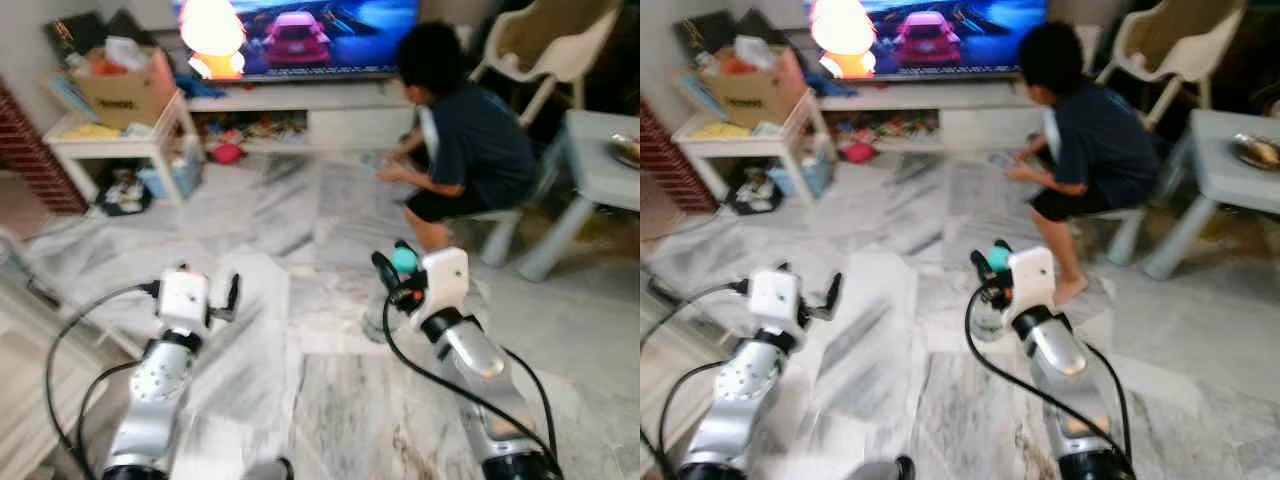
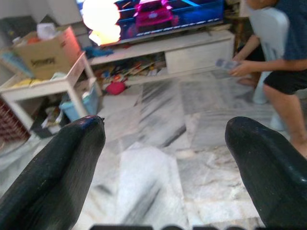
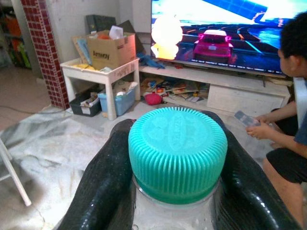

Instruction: Restocking fridge

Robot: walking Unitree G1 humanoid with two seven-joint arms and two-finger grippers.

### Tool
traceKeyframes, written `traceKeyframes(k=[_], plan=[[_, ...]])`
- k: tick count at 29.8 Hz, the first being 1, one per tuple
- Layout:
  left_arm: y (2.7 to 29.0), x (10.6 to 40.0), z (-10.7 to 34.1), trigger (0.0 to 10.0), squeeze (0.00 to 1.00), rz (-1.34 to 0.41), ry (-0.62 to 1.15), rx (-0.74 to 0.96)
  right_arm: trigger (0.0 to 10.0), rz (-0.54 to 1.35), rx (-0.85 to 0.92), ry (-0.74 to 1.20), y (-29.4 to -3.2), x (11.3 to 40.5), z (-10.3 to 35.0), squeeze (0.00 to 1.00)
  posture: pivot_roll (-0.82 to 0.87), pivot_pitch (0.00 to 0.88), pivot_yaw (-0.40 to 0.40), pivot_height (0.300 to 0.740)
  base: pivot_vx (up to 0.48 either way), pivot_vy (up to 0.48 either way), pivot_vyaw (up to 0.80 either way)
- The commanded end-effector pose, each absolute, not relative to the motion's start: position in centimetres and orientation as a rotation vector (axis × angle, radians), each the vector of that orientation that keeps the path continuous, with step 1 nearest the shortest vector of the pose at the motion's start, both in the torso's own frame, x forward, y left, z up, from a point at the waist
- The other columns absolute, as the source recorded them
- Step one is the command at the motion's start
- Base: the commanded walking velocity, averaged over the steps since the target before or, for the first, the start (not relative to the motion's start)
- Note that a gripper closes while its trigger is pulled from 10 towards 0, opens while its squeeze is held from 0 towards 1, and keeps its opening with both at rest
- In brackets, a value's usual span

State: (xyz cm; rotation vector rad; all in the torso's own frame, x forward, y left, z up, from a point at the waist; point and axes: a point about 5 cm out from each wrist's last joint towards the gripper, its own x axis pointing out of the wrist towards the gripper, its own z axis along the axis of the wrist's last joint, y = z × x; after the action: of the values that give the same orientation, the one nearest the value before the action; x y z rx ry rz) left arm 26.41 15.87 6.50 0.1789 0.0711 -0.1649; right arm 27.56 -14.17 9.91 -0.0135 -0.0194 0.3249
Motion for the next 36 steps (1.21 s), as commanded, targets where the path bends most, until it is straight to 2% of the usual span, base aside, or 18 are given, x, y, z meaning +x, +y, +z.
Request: traceKeyframes(k=[1, 8, 18, 29, 36], plan=[[16.4, 26.7, 6.7, 10.0, 0.00, -0.145, 0.069, 0.201, 10.0, 0.344, -0.006, -0.052, -13.4, 27.6, 10.4, 0.00, 0.01, 0.000, 0.003, 0.740, 0.000, 0.000, 0.77], [18.1, 26.0, 6.2, 10.0, 0.00, -0.076, 0.097, 0.184, 10.0, 0.333, -0.027, -0.037, -13.9, 27.1, 10.0, 0.00, 0.00, 0.000, 0.003, 0.740, 0.000, 0.000, 0.77], [19.7, 22.1, 4.5, 10.0, 0.00, 0.002, 0.164, 0.188, 10.0, 0.259, -0.033, 0.022, -16.2, 25.7, 8.6, 0.00, 0.02, 0.000, -0.019, 0.740, 0.000, 0.000, 0.77], [19.2, 23.0, 5.3, 10.0, 0.00, -0.002, 0.138, 0.158, 10.0, 0.261, -0.031, 0.006, -15.7, 26.3, 8.7, 0.00, 0.02, 0.000, -0.009, 0.740, 0.000, 0.000, 0.77], [19.2, 23.5, 5.6, 10.0, 0.00, 0.019, 0.108, 0.157, 10.0, 0.242, -0.041, 0.007, -16.3, 26.3, 8.5, 0.00, 0.02, 0.000, -0.007, 0.740, 0.000, 0.000, 0.77]])
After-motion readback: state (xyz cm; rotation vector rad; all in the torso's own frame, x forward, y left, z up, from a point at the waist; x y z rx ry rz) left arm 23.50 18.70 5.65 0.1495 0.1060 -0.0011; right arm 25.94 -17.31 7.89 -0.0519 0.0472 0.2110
